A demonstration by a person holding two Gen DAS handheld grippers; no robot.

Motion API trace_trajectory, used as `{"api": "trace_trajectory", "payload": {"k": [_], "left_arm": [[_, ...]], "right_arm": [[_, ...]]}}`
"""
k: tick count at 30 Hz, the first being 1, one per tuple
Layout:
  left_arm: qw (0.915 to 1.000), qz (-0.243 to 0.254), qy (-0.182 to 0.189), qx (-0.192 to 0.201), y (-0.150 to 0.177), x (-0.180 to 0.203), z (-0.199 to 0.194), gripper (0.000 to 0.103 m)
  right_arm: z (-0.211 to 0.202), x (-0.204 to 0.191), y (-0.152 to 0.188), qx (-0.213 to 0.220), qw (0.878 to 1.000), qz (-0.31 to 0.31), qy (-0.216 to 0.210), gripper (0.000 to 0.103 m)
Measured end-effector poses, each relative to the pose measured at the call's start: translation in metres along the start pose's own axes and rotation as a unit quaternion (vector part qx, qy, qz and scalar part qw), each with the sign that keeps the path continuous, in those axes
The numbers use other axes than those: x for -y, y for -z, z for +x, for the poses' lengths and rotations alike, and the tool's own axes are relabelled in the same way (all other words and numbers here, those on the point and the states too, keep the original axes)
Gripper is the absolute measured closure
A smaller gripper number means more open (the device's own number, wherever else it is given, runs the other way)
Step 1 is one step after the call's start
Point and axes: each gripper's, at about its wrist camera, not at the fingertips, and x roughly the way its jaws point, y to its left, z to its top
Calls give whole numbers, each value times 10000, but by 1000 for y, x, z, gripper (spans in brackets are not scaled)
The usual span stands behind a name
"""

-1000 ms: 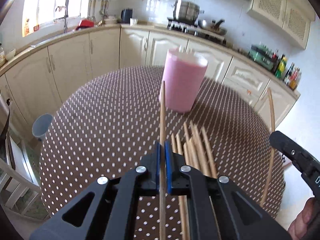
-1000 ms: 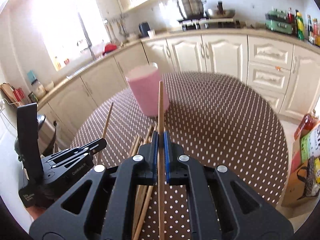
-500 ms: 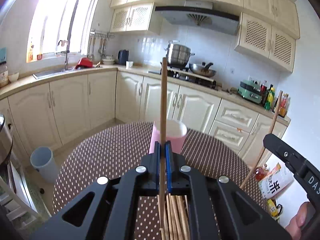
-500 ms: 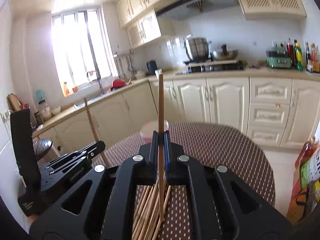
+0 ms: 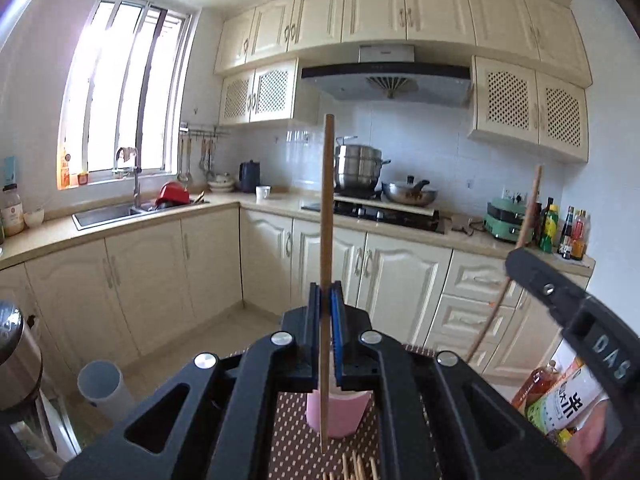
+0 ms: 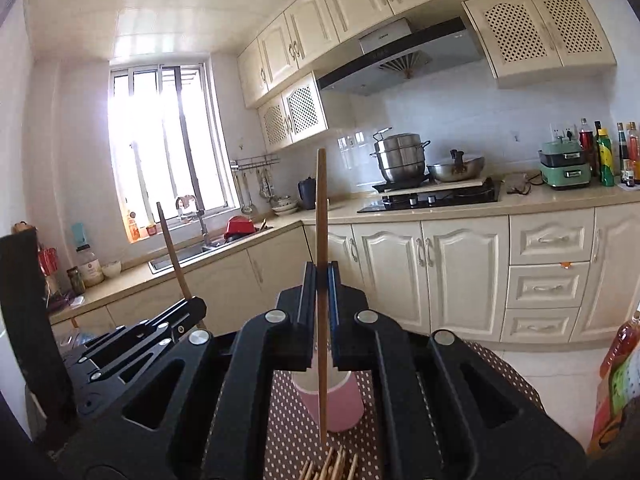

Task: Organize utensils
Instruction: 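Lift both held chopsticks upright and carry them over the pink cup, then lower chopsticks into the pink cup and open left then right gripper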

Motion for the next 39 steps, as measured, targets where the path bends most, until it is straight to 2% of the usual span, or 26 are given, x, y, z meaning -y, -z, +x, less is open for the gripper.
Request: {"api": "trace_trajectory", "payload": {"k": [3, 8, 16, 20, 28, 39], "left_arm": [[9997, 47, -216, 59, -16, 8, 16, 97], [9995, -78, -315, -13, -31, 10, 49, 97], [9983, -246, -533, -68, -33, 7, 98, 97], [9978, -309, -533, -246, -23, 2, 124, 97], [9966, -383, -492, -546, 9, -6, 163, 97], [9950, -383, -457, -805, 48, -13, 178, 97]], "right_arm": [[18, -7, -11, 53, 9999, -47, 80, 97], [40, -11, -20, 150, 9999, -57, -47, 97], [85, -5, -20, -3, 10000, -58, -13, 97], [104, 4, -11, -147, 9999, 9, 28, 97], [148, 34, 19, -734, 9968, 298, 115, 97], [171, 45, 57, -1340, 9902, 401, 29, 97]]}}
